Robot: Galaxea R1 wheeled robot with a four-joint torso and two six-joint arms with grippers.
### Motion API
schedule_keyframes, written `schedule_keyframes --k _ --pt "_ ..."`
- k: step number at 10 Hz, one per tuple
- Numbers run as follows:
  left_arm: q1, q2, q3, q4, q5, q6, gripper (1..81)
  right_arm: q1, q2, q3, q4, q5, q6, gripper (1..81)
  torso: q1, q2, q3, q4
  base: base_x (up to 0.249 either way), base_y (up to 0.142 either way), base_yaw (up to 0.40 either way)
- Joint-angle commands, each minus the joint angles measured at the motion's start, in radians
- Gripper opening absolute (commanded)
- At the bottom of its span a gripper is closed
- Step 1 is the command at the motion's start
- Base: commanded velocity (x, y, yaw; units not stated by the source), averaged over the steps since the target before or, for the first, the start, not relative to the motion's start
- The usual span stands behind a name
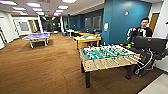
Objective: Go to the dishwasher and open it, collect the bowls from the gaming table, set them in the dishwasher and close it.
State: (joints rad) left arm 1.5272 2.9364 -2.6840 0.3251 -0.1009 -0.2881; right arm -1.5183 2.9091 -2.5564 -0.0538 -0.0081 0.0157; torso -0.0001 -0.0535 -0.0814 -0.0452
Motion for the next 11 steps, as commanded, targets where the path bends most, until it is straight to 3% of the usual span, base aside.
schedule_keyframes --k 1,11 --pt "-0.045 -0.011 -0.002 -0.003 0.049 0.003 81.1 0.049 -0.006 0.002 -0.018 -0.052 -0.005 81.1 0.000 0.000 0.000 0.000 0.000 0.000 0.363" --pt "-0.043 -0.011 -0.002 -0.003 0.055 0.003 81.1 0.048 -0.002 0.001 -0.026 -0.052 -0.005 81.1 0.000 0.000 0.000 0.000 0.000 0.000 0.330"
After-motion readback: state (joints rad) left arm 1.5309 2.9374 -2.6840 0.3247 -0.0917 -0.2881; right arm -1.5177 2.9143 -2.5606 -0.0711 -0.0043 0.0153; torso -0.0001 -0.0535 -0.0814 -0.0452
